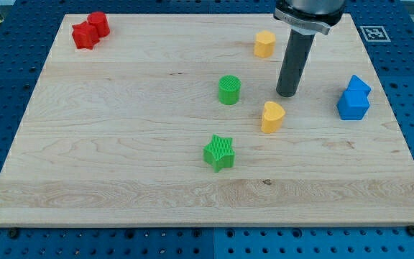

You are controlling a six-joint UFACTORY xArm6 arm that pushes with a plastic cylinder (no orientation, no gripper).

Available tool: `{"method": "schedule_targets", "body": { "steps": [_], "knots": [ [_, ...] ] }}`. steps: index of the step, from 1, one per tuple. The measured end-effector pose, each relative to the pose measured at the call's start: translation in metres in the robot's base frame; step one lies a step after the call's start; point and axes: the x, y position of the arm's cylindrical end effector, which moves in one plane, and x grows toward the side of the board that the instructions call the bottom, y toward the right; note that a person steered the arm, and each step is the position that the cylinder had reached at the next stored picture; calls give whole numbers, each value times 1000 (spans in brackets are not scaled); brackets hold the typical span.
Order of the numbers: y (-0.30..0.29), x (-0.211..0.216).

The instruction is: Place the hexagon above the heart

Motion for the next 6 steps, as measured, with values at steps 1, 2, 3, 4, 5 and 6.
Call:
{"method": "schedule_targets", "body": {
  "steps": [1, 2, 3, 4, 5, 6],
  "knots": [
    [-8, -14],
    [4, -41],
    [38, -50],
    [48, -88],
    [27, -153],
    [-9, -176]
  ]
}}
